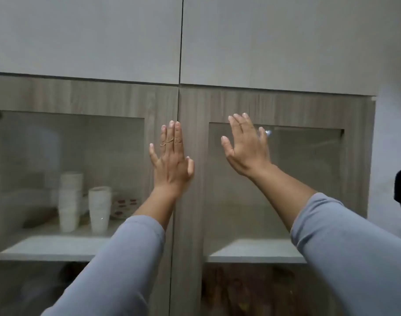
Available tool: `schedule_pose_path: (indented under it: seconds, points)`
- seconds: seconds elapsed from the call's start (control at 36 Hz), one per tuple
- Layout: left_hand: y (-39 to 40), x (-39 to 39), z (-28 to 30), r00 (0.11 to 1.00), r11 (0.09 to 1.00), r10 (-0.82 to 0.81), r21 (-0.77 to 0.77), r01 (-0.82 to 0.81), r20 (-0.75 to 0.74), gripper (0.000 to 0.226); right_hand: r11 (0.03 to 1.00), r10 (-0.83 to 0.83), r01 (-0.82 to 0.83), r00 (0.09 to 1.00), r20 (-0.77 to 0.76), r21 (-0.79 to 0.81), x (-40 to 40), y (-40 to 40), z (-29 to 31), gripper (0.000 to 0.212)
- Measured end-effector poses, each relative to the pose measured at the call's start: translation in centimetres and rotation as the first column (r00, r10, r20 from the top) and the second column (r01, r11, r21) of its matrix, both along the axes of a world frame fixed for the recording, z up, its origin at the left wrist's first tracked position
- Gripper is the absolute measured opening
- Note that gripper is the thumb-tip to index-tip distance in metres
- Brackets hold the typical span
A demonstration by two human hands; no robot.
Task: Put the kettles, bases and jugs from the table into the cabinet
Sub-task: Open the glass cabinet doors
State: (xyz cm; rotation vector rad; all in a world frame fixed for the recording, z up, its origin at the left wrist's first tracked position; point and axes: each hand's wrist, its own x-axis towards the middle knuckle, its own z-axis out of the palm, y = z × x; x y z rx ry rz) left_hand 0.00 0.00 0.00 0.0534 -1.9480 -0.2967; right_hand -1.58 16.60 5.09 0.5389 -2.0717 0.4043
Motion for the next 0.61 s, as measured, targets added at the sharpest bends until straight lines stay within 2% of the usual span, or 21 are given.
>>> schedule_pose_path:
  seconds: [0.14, 0.33, 0.5, 0.61]
  points:
    - [-3.0, -5.5, 2.1, 0.999, 0.998, -0.018, -0.053, 0.016, -0.048, 0.085, 0.998, -0.042, 0.039, 0.997, 0.060, 0.046, -4.3, -3.6, 3.3, 0.061]
    - [-5.3, -10.9, 2.5, 0.992, 0.985, -0.090, -0.158, 0.075, -0.091, 0.080, 0.992, -0.125, 0.123, 0.990, 0.065, 0.040, -8.5, -6.2, 7.1, 0.064]
    - [-6.2, -12.5, 1.9, 0.976, 0.977, -0.120, -0.199, 0.083, -0.181, 0.074, 0.989, -0.148, 0.148, 0.988, 0.042, 0.000, -9.9, -6.7, 8.9, 0.068]
    - [-6.3, -12.3, 1.8, 0.974, 0.975, -0.155, -0.184, 0.124, -0.163, 0.074, 0.992, -0.127, 0.128, 0.990, 0.053, -0.018, -9.9, -6.7, 9.8, 0.068]
